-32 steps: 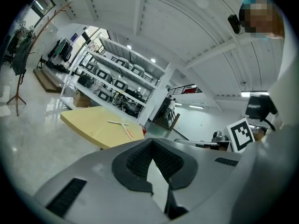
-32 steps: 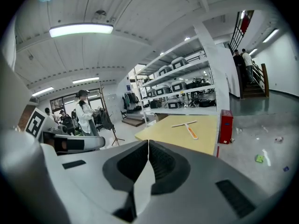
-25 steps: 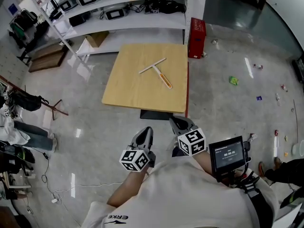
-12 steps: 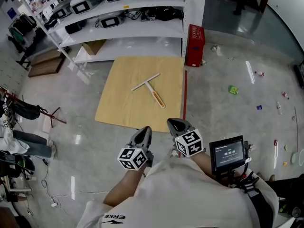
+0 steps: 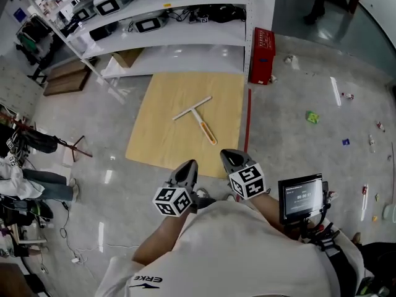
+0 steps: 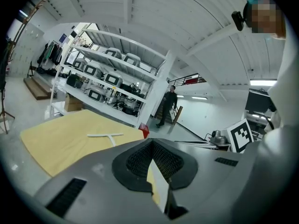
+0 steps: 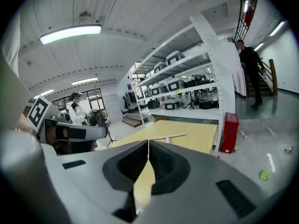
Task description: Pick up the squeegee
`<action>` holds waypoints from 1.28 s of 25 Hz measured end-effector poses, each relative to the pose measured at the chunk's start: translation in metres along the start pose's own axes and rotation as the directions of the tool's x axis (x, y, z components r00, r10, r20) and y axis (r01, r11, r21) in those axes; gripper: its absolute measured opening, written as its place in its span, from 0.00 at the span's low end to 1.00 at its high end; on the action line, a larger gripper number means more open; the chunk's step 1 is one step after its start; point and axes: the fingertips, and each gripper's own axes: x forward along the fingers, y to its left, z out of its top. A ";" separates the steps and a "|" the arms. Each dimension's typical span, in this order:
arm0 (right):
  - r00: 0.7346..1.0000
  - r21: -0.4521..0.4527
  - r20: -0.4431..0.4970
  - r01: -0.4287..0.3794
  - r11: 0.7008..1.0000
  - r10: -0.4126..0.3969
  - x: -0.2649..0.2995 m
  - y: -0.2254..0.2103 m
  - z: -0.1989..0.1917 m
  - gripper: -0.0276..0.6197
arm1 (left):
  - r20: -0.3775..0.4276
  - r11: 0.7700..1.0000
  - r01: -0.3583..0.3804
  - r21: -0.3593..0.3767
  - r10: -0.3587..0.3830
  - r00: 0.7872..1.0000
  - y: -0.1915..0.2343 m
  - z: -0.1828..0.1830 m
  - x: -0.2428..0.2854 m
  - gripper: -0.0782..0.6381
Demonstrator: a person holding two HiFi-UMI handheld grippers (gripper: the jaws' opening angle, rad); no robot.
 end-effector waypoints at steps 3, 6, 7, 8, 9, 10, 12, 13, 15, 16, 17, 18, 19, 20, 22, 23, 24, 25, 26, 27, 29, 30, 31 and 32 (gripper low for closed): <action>1.000 0.008 -0.011 0.012 1.000 -0.012 0.013 -0.009 -0.004 0.05 | -0.018 1.000 -0.007 -0.002 0.007 1.000 0.013 -0.001 0.010 0.11; 0.999 0.015 -0.033 0.026 1.000 -0.025 0.024 -0.017 -0.010 0.05 | -0.034 1.000 -0.003 -0.011 0.002 0.999 0.023 -0.005 0.023 0.11; 0.999 0.015 -0.040 0.030 0.999 -0.029 0.029 -0.020 -0.011 0.05 | -0.036 1.000 0.000 -0.013 0.000 0.999 0.028 -0.005 0.027 0.11; 0.998 0.016 -0.047 0.033 0.999 -0.032 0.035 -0.021 -0.011 0.05 | -0.038 1.000 0.002 -0.016 -0.003 0.999 0.033 -0.004 0.031 0.11; 0.998 0.017 -0.056 0.035 0.999 -0.034 0.042 -0.023 -0.011 0.05 | -0.040 1.000 0.004 -0.020 -0.005 0.999 0.040 -0.002 0.035 0.12; 0.997 0.017 -0.066 0.037 0.999 -0.036 0.049 -0.024 -0.010 0.05 | -0.043 1.000 0.006 -0.026 -0.007 0.999 0.046 0.000 0.040 0.11; 0.995 0.009 -0.092 0.046 0.999 -0.045 0.062 -0.028 -0.008 0.05 | -0.046 0.999 0.008 -0.046 -0.010 0.999 0.058 0.003 0.048 0.11; 0.993 0.000 -0.106 0.051 0.999 -0.051 0.068 -0.031 -0.009 0.05 | -0.046 0.998 0.008 -0.058 -0.011 0.999 0.063 0.002 0.052 0.11; 0.989 -0.020 -0.132 0.060 0.998 -0.063 0.081 -0.036 -0.011 0.05 | -0.051 0.997 0.006 -0.079 -0.010 0.999 0.075 0.001 0.060 0.11; 0.987 -0.030 -0.148 0.064 0.998 -0.067 0.088 -0.038 -0.013 0.05 | -0.056 0.996 0.004 -0.088 -0.009 0.998 0.082 -0.001 0.064 0.11; 0.983 -0.039 -0.167 0.066 0.997 -0.072 0.096 -0.041 -0.016 0.05 | -0.063 0.995 0.002 -0.098 -0.009 0.998 0.089 -0.002 0.068 0.11; 0.979 -0.048 -0.187 0.069 0.996 -0.077 0.106 -0.044 -0.018 0.05 | -0.068 0.994 0.001 -0.108 -0.008 0.998 0.097 -0.003 0.073 0.12; 0.975 -0.056 -0.206 0.071 0.996 -0.082 0.118 -0.047 -0.021 0.05 | -0.073 0.993 0.000 -0.119 -0.009 0.997 0.107 -0.004 0.079 0.11; 0.971 -0.065 -0.224 0.073 0.995 -0.086 0.131 -0.051 -0.023 0.05 | -0.078 0.992 -0.001 -0.129 -0.009 0.997 0.119 -0.005 0.086 0.11; 0.962 -0.083 -0.256 0.076 0.994 -0.095 0.155 -0.056 -0.023 0.05 | -0.085 0.989 -0.003 -0.150 -0.010 0.996 0.140 -0.002 0.098 0.11; 0.958 -0.091 -0.270 0.078 0.993 -0.100 0.162 -0.057 -0.022 0.06 | -0.088 0.987 -0.003 -0.158 -0.011 0.996 0.147 0.001 0.101 0.11; 0.953 -0.099 -0.284 0.079 0.992 -0.104 0.167 -0.058 -0.022 0.06 | -0.090 0.986 -0.003 -0.164 -0.012 0.996 0.151 0.003 0.103 0.12; 0.949 -0.107 -0.296 0.079 0.991 -0.108 0.170 -0.058 -0.023 0.07 | -0.091 0.986 -0.002 -0.169 -0.013 0.996 0.154 0.004 0.105 0.11; 0.945 -0.115 -0.309 0.079 0.990 -0.111 0.172 -0.059 -0.025 0.09 | -0.093 0.985 -0.002 -0.172 -0.015 0.996 0.155 0.004 0.106 0.12; 0.940 -0.120 -0.323 0.077 0.990 -0.112 0.174 -0.059 -0.027 0.11 | -0.095 0.985 0.000 -0.174 -0.017 0.995 0.156 0.003 0.106 0.11; 0.930 -0.124 -0.351 0.074 0.989 -0.113 0.176 -0.060 -0.033 0.16 | -0.101 0.984 0.004 -0.177 -0.022 0.995 0.156 0.003 0.106 0.12; 0.924 -0.126 -0.364 0.072 0.989 -0.114 0.177 -0.060 -0.035 0.17 | -0.104 0.984 0.006 -0.179 -0.025 0.994 0.156 0.003 0.106 0.12; 0.919 -0.129 -0.378 0.071 0.989 -0.115 0.178 -0.060 -0.037 0.19 | -0.108 0.984 0.007 -0.181 -0.027 0.994 0.155 0.004 0.105 0.12; 0.913 -0.132 -0.391 0.070 0.989 -0.116 0.178 -0.060 -0.038 0.20 | -0.111 0.983 0.008 -0.183 -0.029 0.993 0.154 0.004 0.105 0.12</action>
